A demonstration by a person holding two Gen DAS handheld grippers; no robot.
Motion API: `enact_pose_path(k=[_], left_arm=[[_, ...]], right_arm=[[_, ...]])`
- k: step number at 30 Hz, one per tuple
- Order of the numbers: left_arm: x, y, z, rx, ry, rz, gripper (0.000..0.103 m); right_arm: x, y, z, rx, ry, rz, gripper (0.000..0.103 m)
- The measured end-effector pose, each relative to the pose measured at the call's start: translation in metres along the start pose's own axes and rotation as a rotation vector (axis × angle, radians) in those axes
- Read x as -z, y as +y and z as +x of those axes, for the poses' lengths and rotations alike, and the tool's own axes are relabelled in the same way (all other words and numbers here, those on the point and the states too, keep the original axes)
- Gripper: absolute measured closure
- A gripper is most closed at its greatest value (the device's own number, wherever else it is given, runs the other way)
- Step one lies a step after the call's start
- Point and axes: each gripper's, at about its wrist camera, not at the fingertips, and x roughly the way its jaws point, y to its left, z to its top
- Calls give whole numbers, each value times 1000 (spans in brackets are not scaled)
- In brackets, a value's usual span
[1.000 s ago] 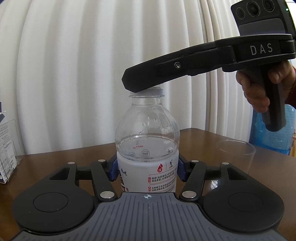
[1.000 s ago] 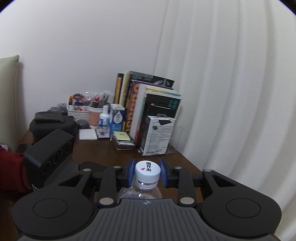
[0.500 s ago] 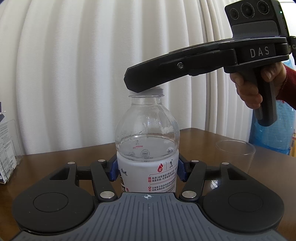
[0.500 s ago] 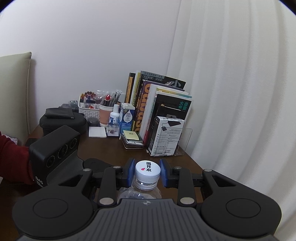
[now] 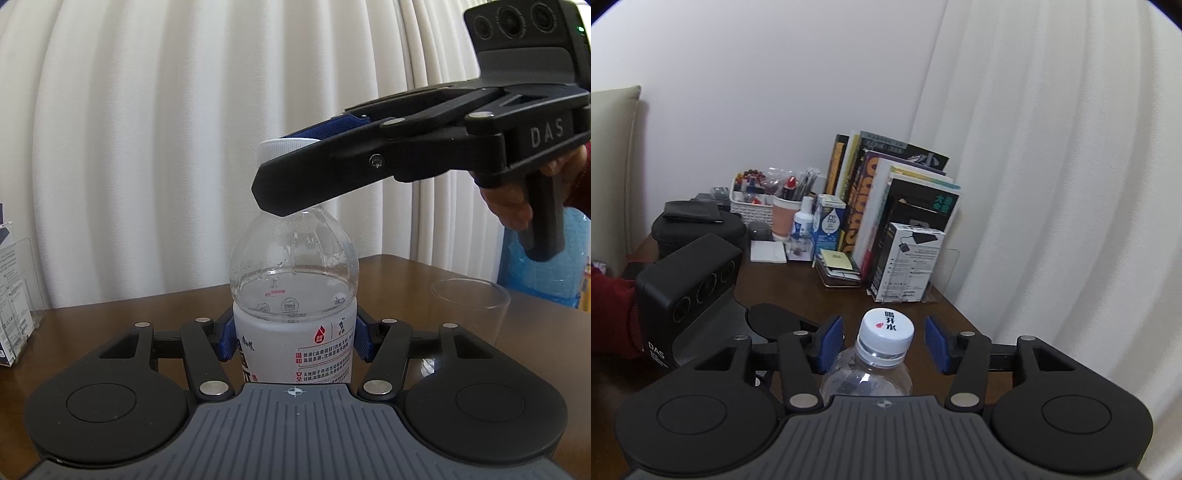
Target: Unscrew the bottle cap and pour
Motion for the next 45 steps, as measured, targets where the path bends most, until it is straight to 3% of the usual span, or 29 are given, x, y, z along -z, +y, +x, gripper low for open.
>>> enact_pose_path(k=[4,6,9,23,26,30,36,45], left_arm=[[0,-2,3,-1,1,0,45],[0,-2,3,-2,1,0,45],[0,-2,3,-2,2,-2,45],[0,-4,0,-3,3,-5,45],[0,-4,-2,-3,3,-5,45],[0,-5,-1,-3,2,-6,45],[0,-5,-2,-2,2,-7,45],[0,-5,-3,0,2,-5,45]], right_arm=[[2,11,-4,105,-42,65,50],[2,17,-3,205,-40,141,50],[6,25,-2,267,-55,231,50],[3,46,16,430,-91,355,51],[3,48,18,459,-93,380,59],[3,52,20,477,-96,407,70],[3,49,19,469,-91,408,71],[6,24,10,274,-73,325,71]])
